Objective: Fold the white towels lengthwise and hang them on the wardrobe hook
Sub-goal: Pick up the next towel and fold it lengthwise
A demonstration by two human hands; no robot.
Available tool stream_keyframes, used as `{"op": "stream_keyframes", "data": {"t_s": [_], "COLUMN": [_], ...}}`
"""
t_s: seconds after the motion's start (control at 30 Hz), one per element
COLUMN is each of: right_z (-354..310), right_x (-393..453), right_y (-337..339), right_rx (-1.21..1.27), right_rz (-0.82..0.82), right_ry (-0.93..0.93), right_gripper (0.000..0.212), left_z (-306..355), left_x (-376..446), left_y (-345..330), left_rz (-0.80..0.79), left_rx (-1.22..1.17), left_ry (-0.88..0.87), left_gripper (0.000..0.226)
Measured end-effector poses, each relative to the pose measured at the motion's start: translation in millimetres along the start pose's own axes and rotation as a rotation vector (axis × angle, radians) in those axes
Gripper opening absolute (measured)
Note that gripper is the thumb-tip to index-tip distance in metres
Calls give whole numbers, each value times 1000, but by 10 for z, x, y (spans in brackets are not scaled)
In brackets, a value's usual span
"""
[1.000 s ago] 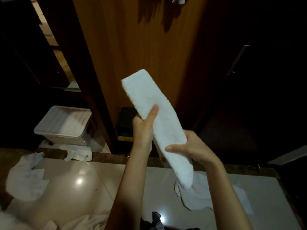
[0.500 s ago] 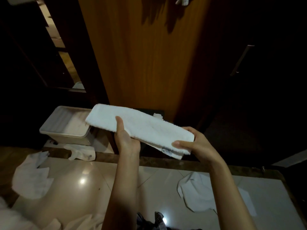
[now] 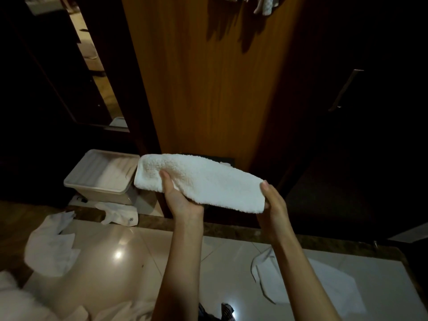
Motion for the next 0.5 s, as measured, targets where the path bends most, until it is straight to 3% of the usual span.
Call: {"op": "stream_keyframes", "data": {"t_s": [0.07, 0.2, 0.23, 0.4, 0.5], "right_z": [11, 29, 33, -72, -247], "right_x": [-14, -50, -60, 5, 37], "right_y": [-9, -85, -101, -56, -43], "right_rx": [1, -16, -25, -89, -202], "right_rz": [-27, -191, -226, -247, -162], "right_ry": [-7, -47, -43, 106, 255], "right_gripper": [70, 109, 107, 45, 26], "left_z": [5, 21, 27, 72, 106], "left_x": [-4, -11, -11, 17, 29], "left_y": [-9, -26, -34, -54, -118], "left_rz": [-13, -41, -55, -79, -89], "left_rx": [17, 40, 34, 105, 78], "left_ry": [16, 34, 38, 14, 13], "left_gripper": [38, 37, 36, 38, 37]}}
Point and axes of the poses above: each hand's wrist, its own x-axis towards the middle knuckle, its own y-axis out of the back of the hand, z = x × y, the point moved 2 cm from there along x, towards the middle knuckle, and after that the axes turned 6 degrees about y, right-handed, at the moved point
